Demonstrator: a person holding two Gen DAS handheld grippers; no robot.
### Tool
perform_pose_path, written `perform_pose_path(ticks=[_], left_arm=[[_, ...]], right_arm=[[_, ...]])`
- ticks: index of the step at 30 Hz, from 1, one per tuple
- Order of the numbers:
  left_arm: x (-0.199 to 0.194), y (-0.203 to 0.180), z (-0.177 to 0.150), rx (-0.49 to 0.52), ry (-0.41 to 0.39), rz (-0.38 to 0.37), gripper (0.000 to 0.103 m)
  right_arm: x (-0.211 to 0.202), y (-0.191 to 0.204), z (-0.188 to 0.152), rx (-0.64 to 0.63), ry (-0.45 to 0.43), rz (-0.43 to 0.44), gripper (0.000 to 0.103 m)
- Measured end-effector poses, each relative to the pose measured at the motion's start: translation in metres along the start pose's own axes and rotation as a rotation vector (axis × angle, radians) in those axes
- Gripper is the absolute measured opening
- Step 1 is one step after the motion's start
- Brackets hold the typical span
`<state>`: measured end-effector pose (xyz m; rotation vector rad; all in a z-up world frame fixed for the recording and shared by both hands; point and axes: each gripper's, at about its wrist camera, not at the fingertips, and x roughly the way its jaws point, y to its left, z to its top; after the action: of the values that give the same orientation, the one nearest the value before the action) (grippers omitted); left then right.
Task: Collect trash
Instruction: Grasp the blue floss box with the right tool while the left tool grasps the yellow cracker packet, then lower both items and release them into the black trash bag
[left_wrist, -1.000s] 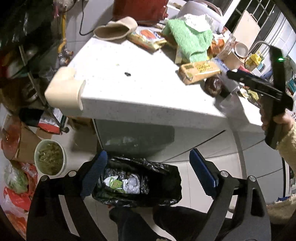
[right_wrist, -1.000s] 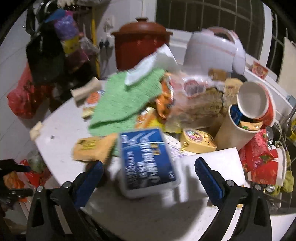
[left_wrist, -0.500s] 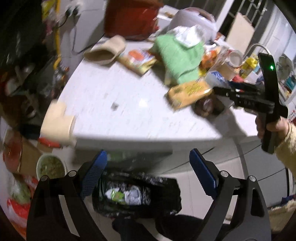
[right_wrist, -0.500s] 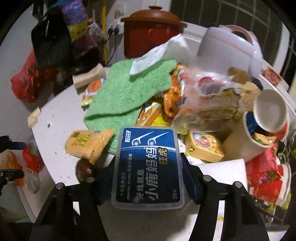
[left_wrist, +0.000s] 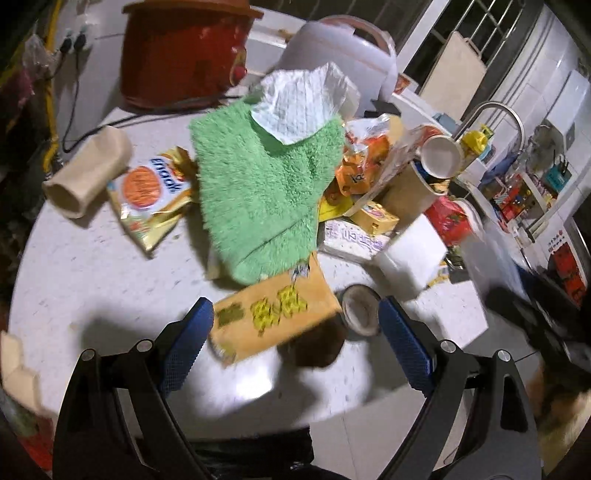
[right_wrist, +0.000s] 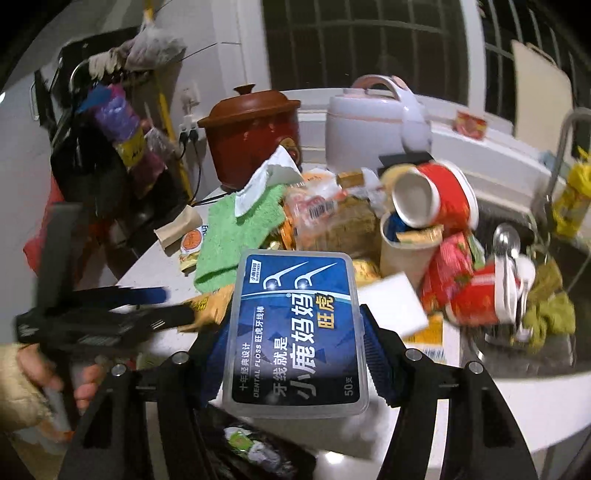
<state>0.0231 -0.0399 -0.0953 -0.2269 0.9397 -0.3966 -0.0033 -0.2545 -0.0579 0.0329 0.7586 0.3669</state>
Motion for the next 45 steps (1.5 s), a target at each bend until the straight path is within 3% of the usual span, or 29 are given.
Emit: perform_pose_path(ticks=[4, 8, 9, 11, 12, 13, 16, 24, 26, 27, 28, 36, 38, 40, 45], left_arm=[[0.024, 0.004, 0.007, 0.019, 0.041, 0.076, 0.088], [0.034, 0.013, 0.008, -0.02, 0.054, 0.075, 0.087], [0.033, 0.014, 0.007, -0.027, 0.046, 0.057, 0.077], [0.032, 0.015, 0.005, -0.027, 0.033, 0.046, 0.07], [0.03, 0.017, 0.005, -0.029, 0.025, 0.039, 0.042], [0.03, 0.021, 0.004, -0.038, 0.03, 0.039, 0.02], [0.028, 0.038, 0.002, -0.089, 0.036, 0.011, 0.006], [0.004, 0.054, 0.002, -0.068, 0.02, -0.033, 0.006], [-0.004, 0.05, -0.002, -0.011, 0.032, -0.017, 0.027], [-0.008, 0.046, -0.006, 0.029, 0.024, 0.003, 0.054], [-0.011, 0.043, -0.009, 0.059, 0.016, 0.024, 0.066], [0.001, 0.02, -0.037, 0.235, 0.067, 0.077, 0.066], [0.0, 0.014, -0.042, 0.291, 0.063, 0.093, 0.056], [0.001, 0.009, -0.045, 0.326, 0.056, 0.091, 0.037], [0.0, 0.011, -0.042, 0.295, 0.042, 0.075, 0.035]], right_arm=[[0.001, -0.003, -0.012, 0.024, 0.015, 0.004, 0.063], [0.001, -0.005, -0.018, 0.039, 0.019, 0.011, 0.063], [0.001, -0.005, -0.018, 0.042, 0.019, 0.014, 0.063], [0.001, -0.005, -0.018, 0.042, 0.018, 0.016, 0.063], [0.001, -0.005, -0.018, 0.042, 0.018, 0.018, 0.063], [0.002, -0.005, -0.017, 0.043, 0.017, 0.02, 0.063], [0.005, -0.003, -0.015, 0.044, 0.015, 0.027, 0.063], [0.012, 0.01, -0.008, 0.022, 0.013, 0.049, 0.063], [0.011, 0.012, -0.006, 0.02, 0.009, 0.055, 0.063], [0.011, 0.012, -0.006, 0.021, 0.009, 0.058, 0.063], [0.012, 0.013, -0.006, 0.023, 0.009, 0.058, 0.063], [0.012, 0.014, -0.008, 0.033, 0.014, 0.058, 0.063], [0.012, 0.014, -0.01, 0.036, 0.018, 0.054, 0.063], [0.013, 0.013, -0.011, 0.042, 0.023, 0.055, 0.063], [0.014, 0.014, -0.012, 0.047, 0.023, 0.059, 0.063]])
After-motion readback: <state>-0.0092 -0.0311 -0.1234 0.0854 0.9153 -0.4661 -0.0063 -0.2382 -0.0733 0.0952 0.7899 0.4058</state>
